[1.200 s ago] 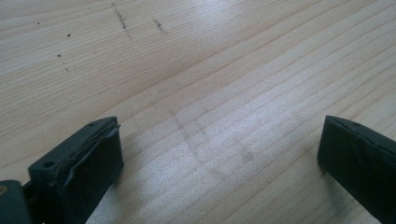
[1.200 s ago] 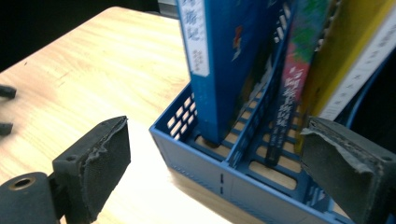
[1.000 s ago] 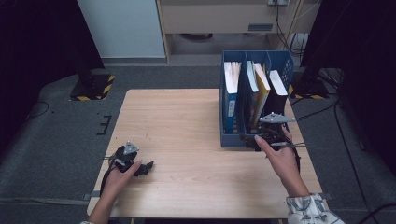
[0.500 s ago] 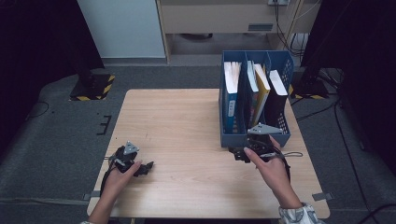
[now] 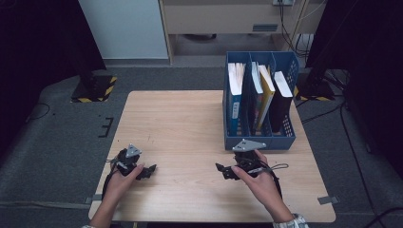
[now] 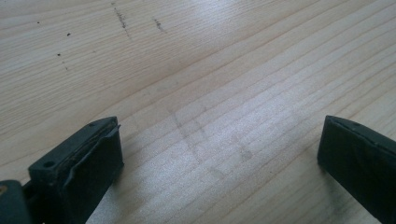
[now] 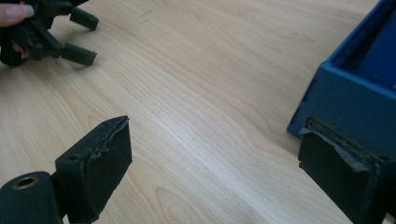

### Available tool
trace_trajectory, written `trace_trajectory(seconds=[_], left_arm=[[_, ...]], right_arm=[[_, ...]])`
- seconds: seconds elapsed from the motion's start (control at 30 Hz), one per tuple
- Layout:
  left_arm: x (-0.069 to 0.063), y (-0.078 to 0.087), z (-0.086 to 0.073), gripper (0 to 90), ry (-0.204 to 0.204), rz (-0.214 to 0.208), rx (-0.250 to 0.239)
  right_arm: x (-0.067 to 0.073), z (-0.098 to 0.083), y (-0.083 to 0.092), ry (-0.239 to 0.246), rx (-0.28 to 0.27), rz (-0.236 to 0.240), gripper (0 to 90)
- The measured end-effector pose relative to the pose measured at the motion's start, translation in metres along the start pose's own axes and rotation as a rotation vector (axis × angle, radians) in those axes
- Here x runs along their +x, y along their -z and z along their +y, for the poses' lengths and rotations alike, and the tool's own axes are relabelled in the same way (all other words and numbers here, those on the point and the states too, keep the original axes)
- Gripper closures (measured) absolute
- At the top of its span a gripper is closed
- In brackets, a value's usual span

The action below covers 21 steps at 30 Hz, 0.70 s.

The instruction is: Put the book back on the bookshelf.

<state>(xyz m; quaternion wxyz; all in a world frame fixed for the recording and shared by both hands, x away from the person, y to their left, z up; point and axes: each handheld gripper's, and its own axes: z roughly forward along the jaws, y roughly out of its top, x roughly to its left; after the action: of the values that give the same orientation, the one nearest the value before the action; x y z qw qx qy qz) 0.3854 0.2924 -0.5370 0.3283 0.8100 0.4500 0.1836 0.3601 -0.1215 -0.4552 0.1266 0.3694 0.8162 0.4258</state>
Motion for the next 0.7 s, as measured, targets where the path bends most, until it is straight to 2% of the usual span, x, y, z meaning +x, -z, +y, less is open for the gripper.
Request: trace_trajectory(seconds=[0.43,0.6,0.7], left_arm=[[0.000,0.000,0.000,0.0,0.000,0.000,0.000],[0.000,0.000,0.000,0.0,-0.001,-0.001,0.000],[0.000,0.000,0.000,0.0,-0.001,-0.001,0.000]], right_arm=[[0.026,-0.011,-0.032,0.056,0.037,0.039,9.1],[0.036,-0.005,-0.055,0.060,0.048,0.064,9.4],[0.039,0.002,-0.069,0.058,0.047,0.063,9.5]])
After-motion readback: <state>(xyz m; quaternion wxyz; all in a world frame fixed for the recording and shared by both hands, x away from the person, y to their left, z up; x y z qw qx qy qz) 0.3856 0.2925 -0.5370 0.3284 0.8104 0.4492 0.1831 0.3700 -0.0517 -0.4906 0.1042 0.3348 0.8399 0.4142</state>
